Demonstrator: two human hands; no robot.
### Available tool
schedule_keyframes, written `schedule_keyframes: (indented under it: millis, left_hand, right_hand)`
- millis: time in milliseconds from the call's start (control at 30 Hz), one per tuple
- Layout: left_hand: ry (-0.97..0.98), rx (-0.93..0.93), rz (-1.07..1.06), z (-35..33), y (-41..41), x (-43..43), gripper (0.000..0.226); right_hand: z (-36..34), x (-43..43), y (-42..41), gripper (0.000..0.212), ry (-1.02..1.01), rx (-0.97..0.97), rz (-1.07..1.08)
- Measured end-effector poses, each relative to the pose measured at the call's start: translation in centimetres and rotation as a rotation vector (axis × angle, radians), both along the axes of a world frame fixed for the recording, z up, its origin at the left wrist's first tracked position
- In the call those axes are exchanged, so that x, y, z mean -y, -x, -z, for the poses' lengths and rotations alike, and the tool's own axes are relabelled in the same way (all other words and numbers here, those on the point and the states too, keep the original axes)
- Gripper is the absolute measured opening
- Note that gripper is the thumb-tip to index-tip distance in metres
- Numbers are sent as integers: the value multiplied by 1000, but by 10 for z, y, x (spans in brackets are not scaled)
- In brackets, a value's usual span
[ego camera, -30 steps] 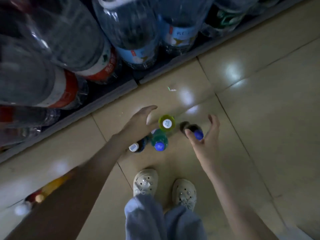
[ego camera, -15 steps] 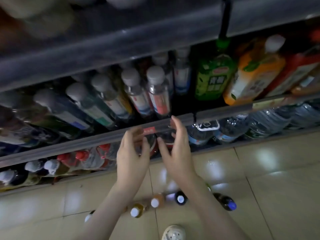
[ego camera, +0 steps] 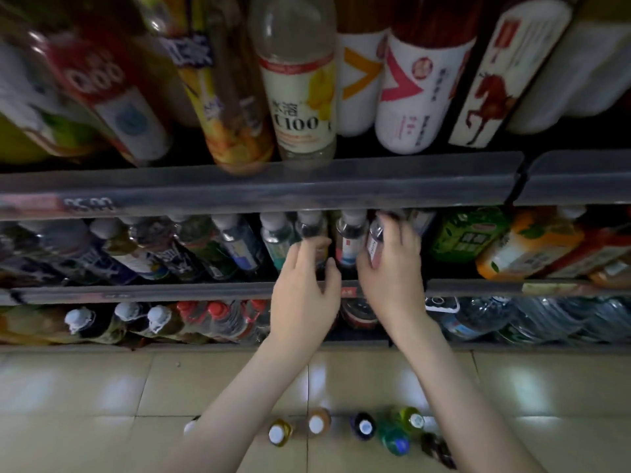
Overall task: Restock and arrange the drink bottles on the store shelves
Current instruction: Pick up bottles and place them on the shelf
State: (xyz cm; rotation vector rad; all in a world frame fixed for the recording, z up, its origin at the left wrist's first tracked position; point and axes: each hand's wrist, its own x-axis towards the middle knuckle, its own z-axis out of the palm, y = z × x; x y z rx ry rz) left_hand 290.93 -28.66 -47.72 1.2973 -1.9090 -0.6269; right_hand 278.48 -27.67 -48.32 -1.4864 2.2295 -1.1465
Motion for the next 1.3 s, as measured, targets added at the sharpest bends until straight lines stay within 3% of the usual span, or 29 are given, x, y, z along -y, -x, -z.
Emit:
schedule_keyframes:
  millis: [100,267,433,567,667,800,900,1033,1300]
  left_hand:
    - [106,-31,29,-44,-11,-7,26]
    - [232,-113,-2,-130,-21,10,31]
    - [342,-108,-56,-192,-21,45,38]
    - [464,-43,-68,-215,-18,61,36]
    - [421,22,-3,-217,-23,61,47]
    - [273,95,150,-218,-34,56,71]
    - [104,113,306,-224,-46,54,83]
    - [-45,159,399,-237,-61,48,79]
    - [-11,183,477,-270,-70,29,82]
  right_hand:
    - [-40,-17,-25,27,28,42,-104]
    - [-140,-11,-35,36,269,-18,-177]
    - [-221,19,-24,63,384,-67,-139]
    - [-247,40,-28,92,221,-196,-264]
    - [-248,52,-31,101,-22,-196,-367]
    - [-245,66,-38,98,-56,49,-244]
    - [-239,66,-43,62,-106,-154,-155]
    - [-250,31,-52,41,-70,111,-243]
    - [-315,-28,-53,53,40,205,-304]
